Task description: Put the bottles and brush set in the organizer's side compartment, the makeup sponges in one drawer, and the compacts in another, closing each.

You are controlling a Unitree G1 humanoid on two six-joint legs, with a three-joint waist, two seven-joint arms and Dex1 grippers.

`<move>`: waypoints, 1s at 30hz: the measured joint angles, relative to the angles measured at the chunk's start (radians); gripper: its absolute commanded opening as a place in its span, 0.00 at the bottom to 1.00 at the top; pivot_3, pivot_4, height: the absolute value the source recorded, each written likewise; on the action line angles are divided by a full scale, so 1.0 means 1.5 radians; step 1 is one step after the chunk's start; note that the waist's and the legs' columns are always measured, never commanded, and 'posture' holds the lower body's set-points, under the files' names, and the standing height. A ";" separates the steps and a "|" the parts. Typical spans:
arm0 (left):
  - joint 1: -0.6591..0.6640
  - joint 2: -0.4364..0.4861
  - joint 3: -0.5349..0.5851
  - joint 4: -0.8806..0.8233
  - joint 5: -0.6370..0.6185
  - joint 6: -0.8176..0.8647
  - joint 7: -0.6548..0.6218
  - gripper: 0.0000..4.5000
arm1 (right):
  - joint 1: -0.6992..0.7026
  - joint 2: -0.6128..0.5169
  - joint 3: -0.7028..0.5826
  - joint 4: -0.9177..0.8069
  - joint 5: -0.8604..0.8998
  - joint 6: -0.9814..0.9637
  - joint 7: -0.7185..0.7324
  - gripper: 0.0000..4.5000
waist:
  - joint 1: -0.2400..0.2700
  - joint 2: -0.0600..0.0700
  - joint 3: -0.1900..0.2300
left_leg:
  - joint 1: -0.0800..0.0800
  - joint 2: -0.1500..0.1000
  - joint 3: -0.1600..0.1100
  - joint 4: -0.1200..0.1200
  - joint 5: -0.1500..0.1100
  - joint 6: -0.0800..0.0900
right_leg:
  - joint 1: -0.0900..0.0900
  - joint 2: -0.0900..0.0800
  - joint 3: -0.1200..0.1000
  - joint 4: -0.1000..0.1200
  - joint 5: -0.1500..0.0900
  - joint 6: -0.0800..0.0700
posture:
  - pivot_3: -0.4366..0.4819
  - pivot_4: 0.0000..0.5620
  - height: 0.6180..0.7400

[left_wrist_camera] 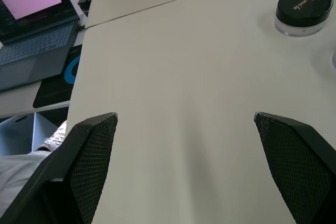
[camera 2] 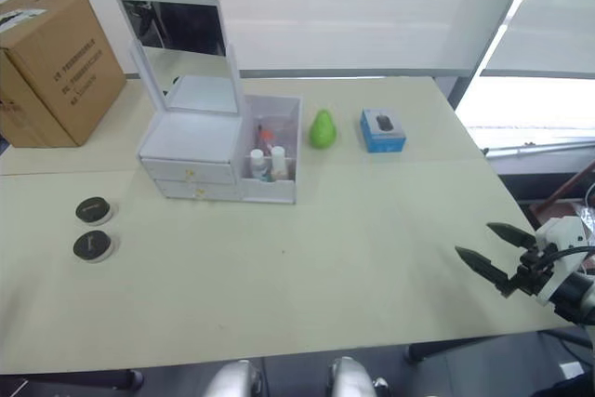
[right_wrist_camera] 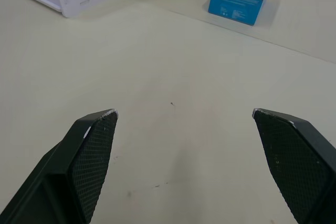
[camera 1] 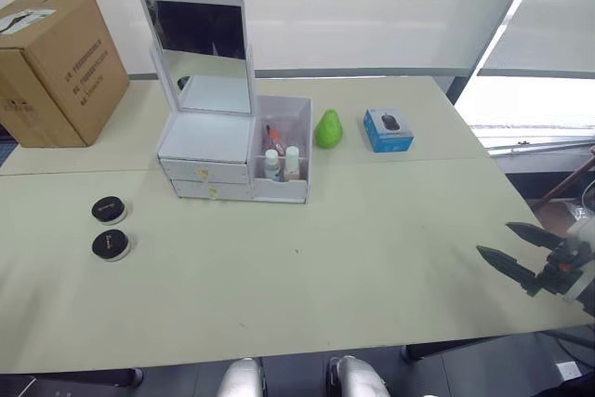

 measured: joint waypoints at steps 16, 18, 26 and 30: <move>0.078 -0.567 -0.217 -0.785 -0.072 0.160 0.346 1.00 | -0.295 0.077 0.285 -0.364 0.143 0.253 -0.145 1.00 | 0.002 -0.006 -0.001 | -0.001 -0.001 0.000 0.003 0.004 0.006 | 0.004 0.004 0.007 0.001 0.005 0.004 | 0.48 0.27 1.00; 0.052 -0.615 -0.271 -0.830 -0.023 0.156 0.414 1.00 | -0.341 0.100 0.322 -0.372 0.146 0.266 -0.153 1.00 | 0.004 -0.006 -0.002 | -0.001 -0.002 -0.001 0.004 0.004 0.007 | 0.005 0.005 0.008 0.001 0.005 0.003 | 0.48 0.27 1.00; -0.117 -0.702 -0.440 -0.717 0.211 0.125 0.638 1.00 | -0.460 0.211 0.430 -0.324 0.087 0.255 -0.184 1.00 | 0.001 -0.007 -0.005 | 0.000 -0.005 -0.008 0.005 0.006 0.010 | 0.008 0.008 0.008 0.001 0.007 0.003 | 0.48 0.27 1.00; -0.186 -0.708 -0.468 -0.612 0.243 0.098 0.675 1.00 | -0.476 0.236 0.451 -0.296 0.055 0.225 -0.177 1.00 | -0.001 -0.007 -0.005 | 0.000 -0.007 -0.011 0.005 0.009 0.015 | 0.008 0.008 0.008 0.002 0.008 0.004 | 0.48 0.27 1.00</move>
